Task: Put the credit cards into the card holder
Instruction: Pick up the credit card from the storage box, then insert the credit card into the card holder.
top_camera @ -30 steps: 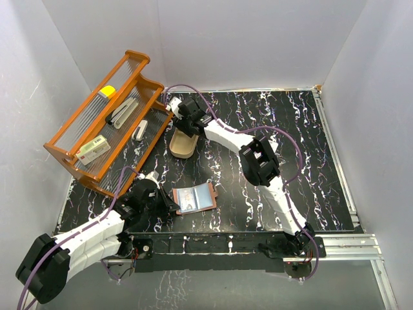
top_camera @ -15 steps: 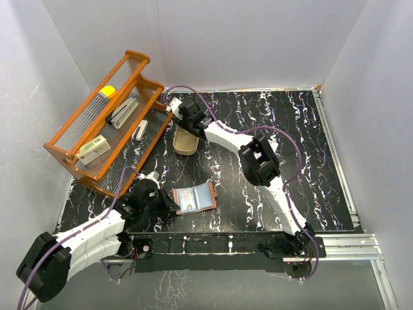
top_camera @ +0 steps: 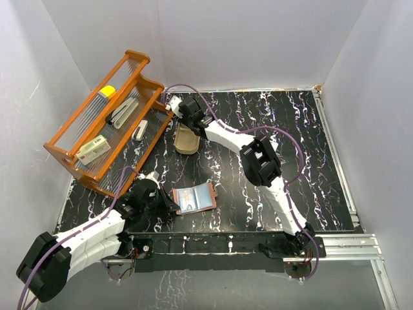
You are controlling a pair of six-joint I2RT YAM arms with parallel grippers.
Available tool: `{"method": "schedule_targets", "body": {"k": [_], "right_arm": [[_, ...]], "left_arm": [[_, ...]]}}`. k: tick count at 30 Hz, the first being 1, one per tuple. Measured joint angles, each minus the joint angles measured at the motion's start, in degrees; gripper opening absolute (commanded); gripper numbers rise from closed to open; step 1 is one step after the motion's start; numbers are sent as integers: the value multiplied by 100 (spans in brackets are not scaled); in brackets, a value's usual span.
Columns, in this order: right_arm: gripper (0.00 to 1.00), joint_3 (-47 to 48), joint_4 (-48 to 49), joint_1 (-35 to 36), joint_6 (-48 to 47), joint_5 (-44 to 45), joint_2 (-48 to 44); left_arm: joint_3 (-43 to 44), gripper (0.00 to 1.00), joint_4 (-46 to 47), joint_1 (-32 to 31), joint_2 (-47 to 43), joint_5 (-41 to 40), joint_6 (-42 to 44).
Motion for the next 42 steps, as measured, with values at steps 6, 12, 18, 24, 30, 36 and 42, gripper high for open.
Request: {"method": "schedule_targets", "body": {"k": [6,12,18,24,30,36,42], "right_arm": [[24,0,-7,-2,-33,-2,-66],[13,-68,-57,0,7,-120,-186],[0,-511,-188,57,232,-494,-645],[0,-1513,-210,170,629,-949,-1554],[0,-2479,-210,254,1346,-1488,-2446],[0,-3724,-157,254,2426,-2151,-3676],[0,-5003,234,254,3807,-2855,-4806]], "left_arm": [[0,0,0,0,0,0,0],[0,0,-4,0,-2,0,0],[0,0,-46,0,-87,0,-2],[0,0,-179,0,-280,-4,-7],[0,11,-356,0,-457,-37,-9],[98,35,-732,0,-487,-184,4],[306,49,-1213,0,-774,-411,-24]]}}
